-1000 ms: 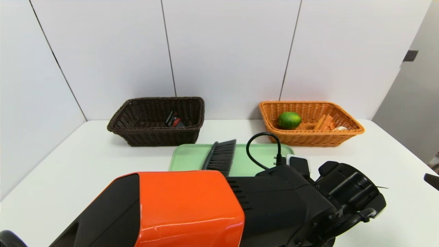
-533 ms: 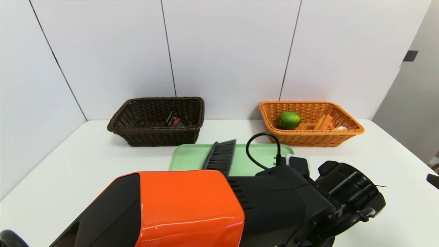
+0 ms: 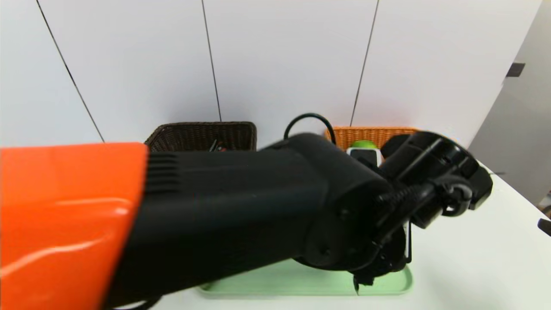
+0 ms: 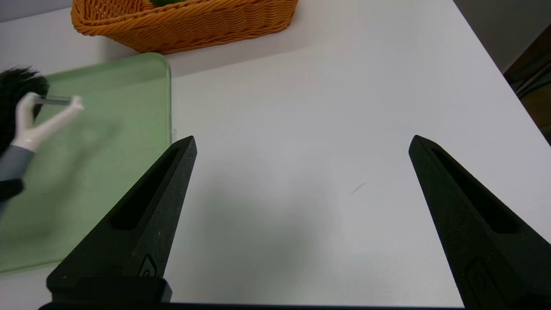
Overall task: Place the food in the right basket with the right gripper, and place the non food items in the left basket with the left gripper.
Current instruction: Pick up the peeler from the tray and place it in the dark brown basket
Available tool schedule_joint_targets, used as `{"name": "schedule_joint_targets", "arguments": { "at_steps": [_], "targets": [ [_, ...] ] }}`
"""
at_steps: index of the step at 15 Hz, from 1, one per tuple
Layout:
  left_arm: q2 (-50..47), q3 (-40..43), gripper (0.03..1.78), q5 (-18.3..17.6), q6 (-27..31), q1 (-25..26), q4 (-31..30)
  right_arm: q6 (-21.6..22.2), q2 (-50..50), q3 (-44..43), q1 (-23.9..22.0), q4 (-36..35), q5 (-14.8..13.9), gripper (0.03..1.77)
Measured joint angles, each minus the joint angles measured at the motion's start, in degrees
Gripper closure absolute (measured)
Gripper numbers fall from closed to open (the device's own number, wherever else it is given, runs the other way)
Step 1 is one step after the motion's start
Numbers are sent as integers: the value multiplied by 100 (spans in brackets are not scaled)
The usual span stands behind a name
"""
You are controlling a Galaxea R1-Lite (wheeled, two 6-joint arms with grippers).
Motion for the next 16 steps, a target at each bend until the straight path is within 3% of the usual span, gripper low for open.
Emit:
{"name": "schedule_joint_targets", "arguments": {
  "at_steps": [5,8,11,14,16],
  "targets": [
    [-1463,2,152,-506,752,690,435,-2,7,6,0,2,0,10],
    [-2125,57,152,-1033,1268,1792,798,0,18,30,0,-4,-2,10],
    [-2472,212,152,-1777,1904,3211,859,0,22,116,2,-22,0,10],
    [-2404,339,152,-2456,2525,4546,724,9,13,160,-2,-26,-2,10],
    [-2111,383,152,-2677,2756,5166,529,61,-11,185,-2,-28,-24,10]
  ]
}}
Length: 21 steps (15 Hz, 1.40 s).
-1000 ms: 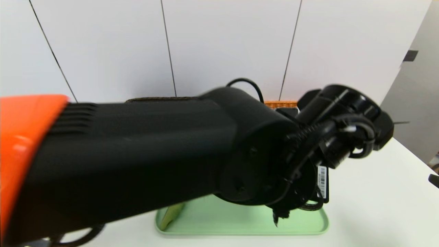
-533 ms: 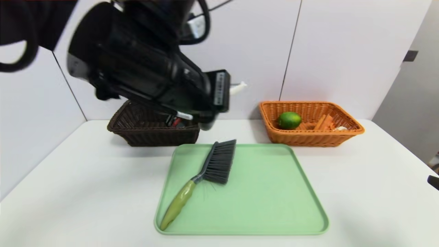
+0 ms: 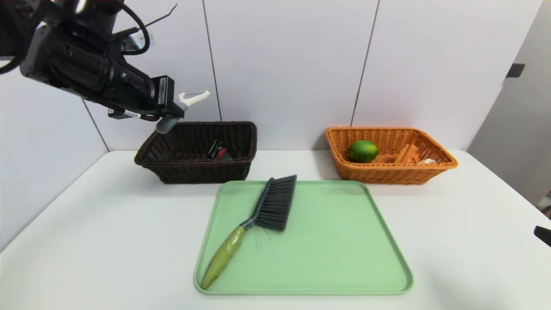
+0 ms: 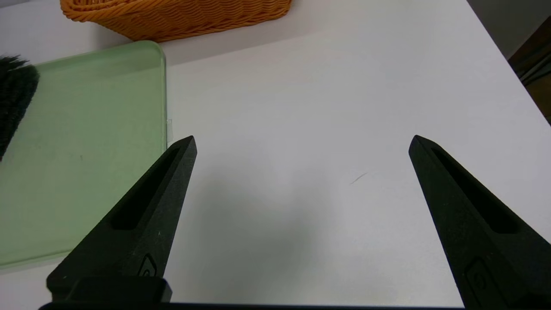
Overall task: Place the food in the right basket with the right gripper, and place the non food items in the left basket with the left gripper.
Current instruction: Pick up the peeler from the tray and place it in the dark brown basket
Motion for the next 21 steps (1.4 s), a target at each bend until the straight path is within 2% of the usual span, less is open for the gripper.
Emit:
{"name": "schedule_joint_targets", "arguments": {
  "at_steps": [3,6,21],
  "targets": [
    [518,6,152,-37,77,532,-293,61,-102,112,0,-2,-107,10],
    [995,-20,152,-39,85,744,-642,50,-183,154,0,-6,-161,10],
    [2059,-240,152,-22,80,848,-952,69,-213,230,0,2,-161,10]
  ]
}}
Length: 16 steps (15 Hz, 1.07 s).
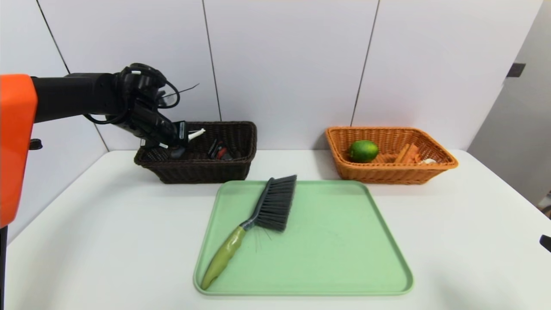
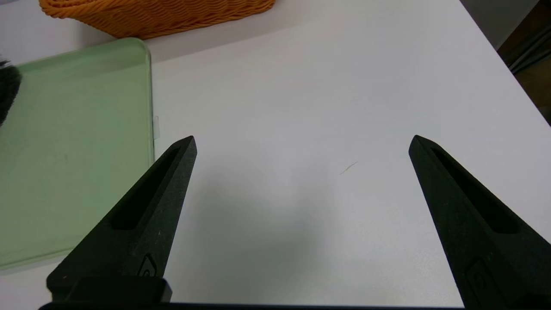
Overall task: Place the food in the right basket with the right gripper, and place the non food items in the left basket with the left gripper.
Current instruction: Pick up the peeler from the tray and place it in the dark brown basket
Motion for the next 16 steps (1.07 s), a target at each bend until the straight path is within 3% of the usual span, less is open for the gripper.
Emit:
{"name": "schedule_joint_targets", "arguments": {
  "at_steps": [11,14,16],
  "targets": [
    [223,-13,149,10,11,24,-44,0,4,74,0,-9,11,10],
    [229,-13,103,68,-11,26,-151,0,-21,74,0,-9,1,10],
    [221,-13,83,74,-15,24,-182,-4,-29,74,0,-9,-2,10]
  ]
}}
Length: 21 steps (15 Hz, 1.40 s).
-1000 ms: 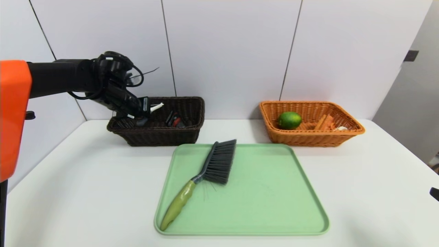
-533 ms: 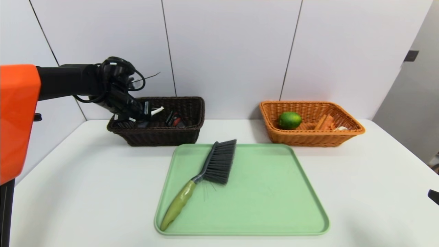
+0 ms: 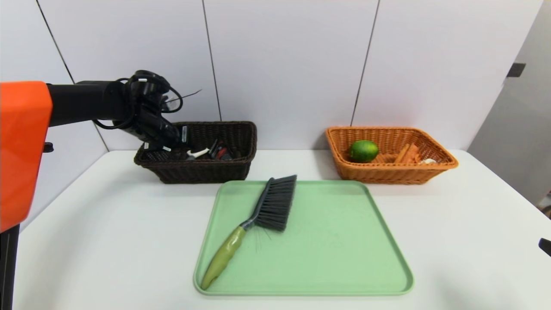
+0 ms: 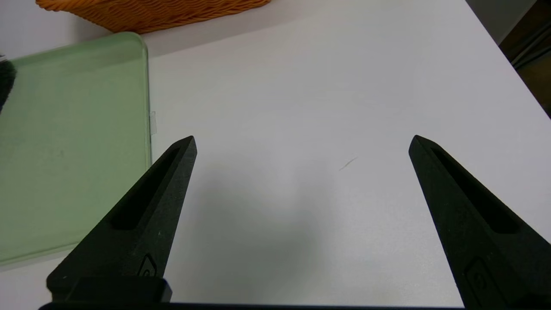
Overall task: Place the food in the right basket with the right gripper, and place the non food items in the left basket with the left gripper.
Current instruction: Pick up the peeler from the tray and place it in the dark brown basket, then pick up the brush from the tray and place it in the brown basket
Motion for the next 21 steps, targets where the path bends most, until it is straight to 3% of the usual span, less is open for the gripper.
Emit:
{"name": "schedule_joint_targets", "arguments": {
  "at_steps": [5,8,11,13,15,19,21],
  "targets": [
    [-830,-22,48,33,20,-57,69,-5,-45,23,0,9,-7,10],
    [-1803,22,36,-48,20,-523,714,2,-48,41,0,1,-5,10],
    [-2715,560,28,-646,39,-1317,1654,4,-20,32,0,1,-5,10],
    [-3150,1373,24,-898,139,-1742,1585,4,-17,20,0,0,-7,10],
    [-3478,2348,21,-750,188,-2127,1147,50,-20,54,0,1,0,10],
    [-3895,4146,17,324,66,-3115,66,76,-15,15,0,-7,-2,10],
    [-3983,4576,15,489,-20,-3432,-91,67,-6,-115,0,0,-13,10]
  ]
}}
